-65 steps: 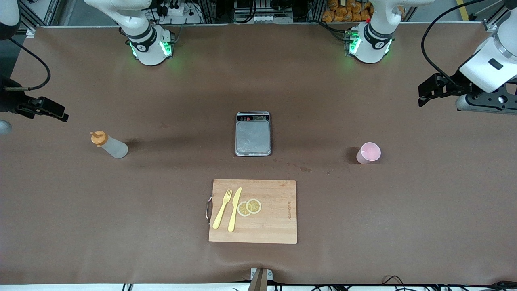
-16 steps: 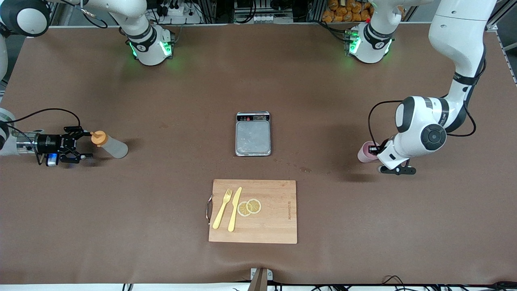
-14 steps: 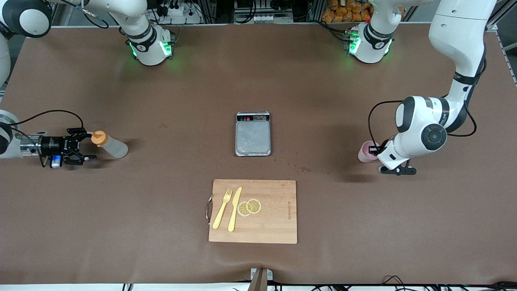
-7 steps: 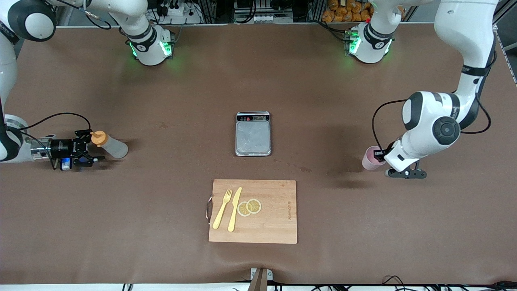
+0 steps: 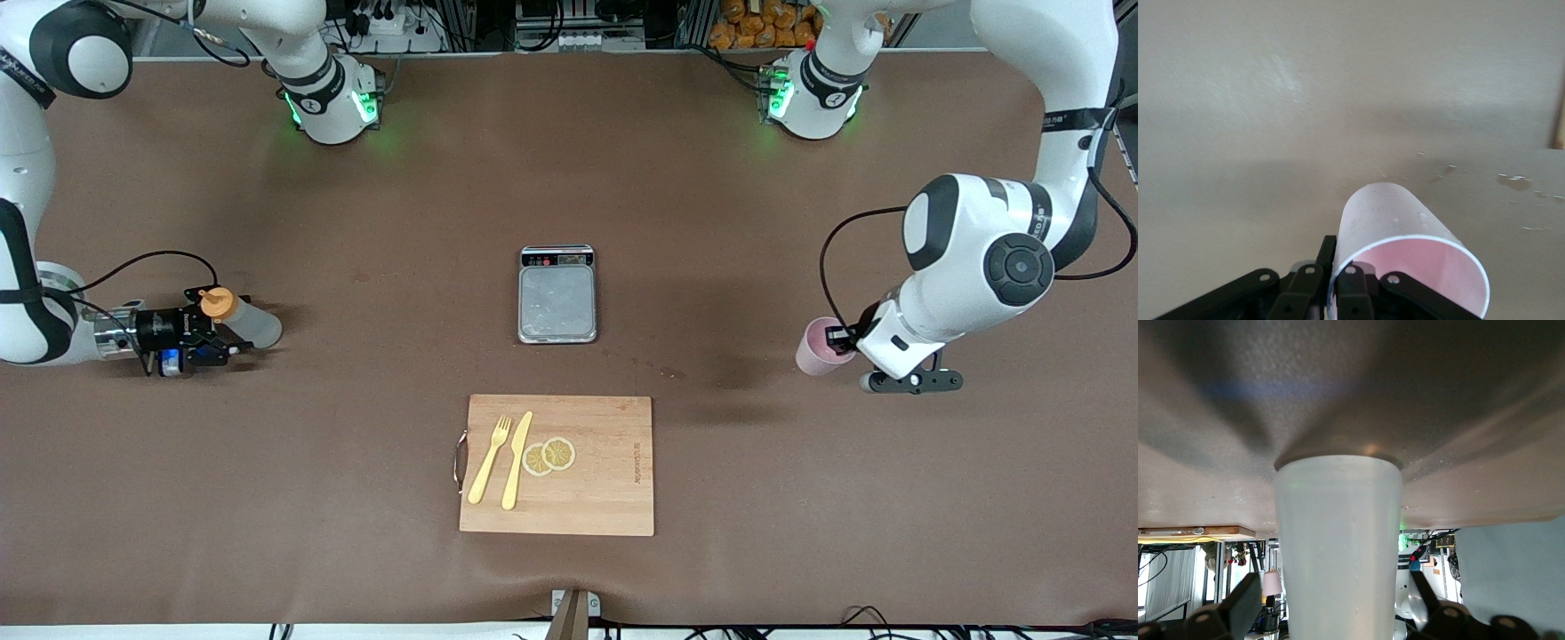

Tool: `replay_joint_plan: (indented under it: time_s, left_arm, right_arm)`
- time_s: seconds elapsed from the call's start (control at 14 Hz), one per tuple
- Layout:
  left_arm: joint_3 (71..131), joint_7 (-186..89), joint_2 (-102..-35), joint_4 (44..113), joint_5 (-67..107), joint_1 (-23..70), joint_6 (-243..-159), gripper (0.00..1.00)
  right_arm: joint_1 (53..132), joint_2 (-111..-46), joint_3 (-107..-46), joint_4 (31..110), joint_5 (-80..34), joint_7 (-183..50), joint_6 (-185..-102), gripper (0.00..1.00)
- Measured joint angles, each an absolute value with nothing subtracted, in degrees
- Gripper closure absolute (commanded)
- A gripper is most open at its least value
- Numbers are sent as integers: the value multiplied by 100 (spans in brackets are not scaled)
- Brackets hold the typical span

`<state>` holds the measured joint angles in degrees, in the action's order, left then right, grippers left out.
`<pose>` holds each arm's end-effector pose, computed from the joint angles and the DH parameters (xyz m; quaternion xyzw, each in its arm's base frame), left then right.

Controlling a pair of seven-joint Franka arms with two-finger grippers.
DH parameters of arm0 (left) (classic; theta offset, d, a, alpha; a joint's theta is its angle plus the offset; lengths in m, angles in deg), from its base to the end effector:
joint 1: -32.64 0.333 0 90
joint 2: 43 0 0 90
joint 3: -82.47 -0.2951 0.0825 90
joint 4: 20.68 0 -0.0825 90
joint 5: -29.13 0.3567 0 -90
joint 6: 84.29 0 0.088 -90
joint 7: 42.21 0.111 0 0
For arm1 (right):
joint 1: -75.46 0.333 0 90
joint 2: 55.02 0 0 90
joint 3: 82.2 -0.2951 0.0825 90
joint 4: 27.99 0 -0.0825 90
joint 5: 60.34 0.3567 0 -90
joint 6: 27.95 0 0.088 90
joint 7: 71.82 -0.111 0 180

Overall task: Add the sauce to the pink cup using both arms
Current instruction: 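Carry the pink cup with the left gripper onto the silver tray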

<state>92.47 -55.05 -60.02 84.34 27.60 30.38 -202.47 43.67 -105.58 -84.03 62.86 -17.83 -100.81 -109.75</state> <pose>0.5790 -0.1215 0.3576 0.9987 0.0147 -0.0389 0.0293 0.5106 -0.2000 0.1197 -0.6346 0.5108 0.4597 0.3536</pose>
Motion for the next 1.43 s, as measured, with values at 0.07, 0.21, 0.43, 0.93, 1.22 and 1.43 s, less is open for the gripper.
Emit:
replay_joint_plan:
  time_s: [0.07,0.21,0.43,0.93,1.22,1.43]
  left_arm:
    - [9425,-5776,-6001,8345,2758,3035,-20125,100]
    - [9794,-6328,-6001,8213,2758,3020,-20030,100]
    - [10207,-6919,-6000,8056,2757,2988,-19929,100]
    - [10491,-8025,-6207,7796,2587,2453,-19885,100]
    - [10499,-9212,-6773,7209,2568,1549,-19930,100]
    - [10468,-9763,-7279,6846,2590,1013,-20352,100]
  right_arm:
    - [4370,-10558,-8403,6288,-1783,-10081,-10953,51]
    - [4369,-10558,-8397,6287,-1781,-10081,-10922,51]
    - [4367,-10558,-8393,6282,-1781,-10081,-10914,48]
    - [4367,-10558,-8383,6099,-1780,-10343,-10809,63]
    - [4515,-10545,-8413,5878,-1779,-10706,-10741,63]
    - [4797,-10499,-8437,5574,-1776,-11312,-10727,63]
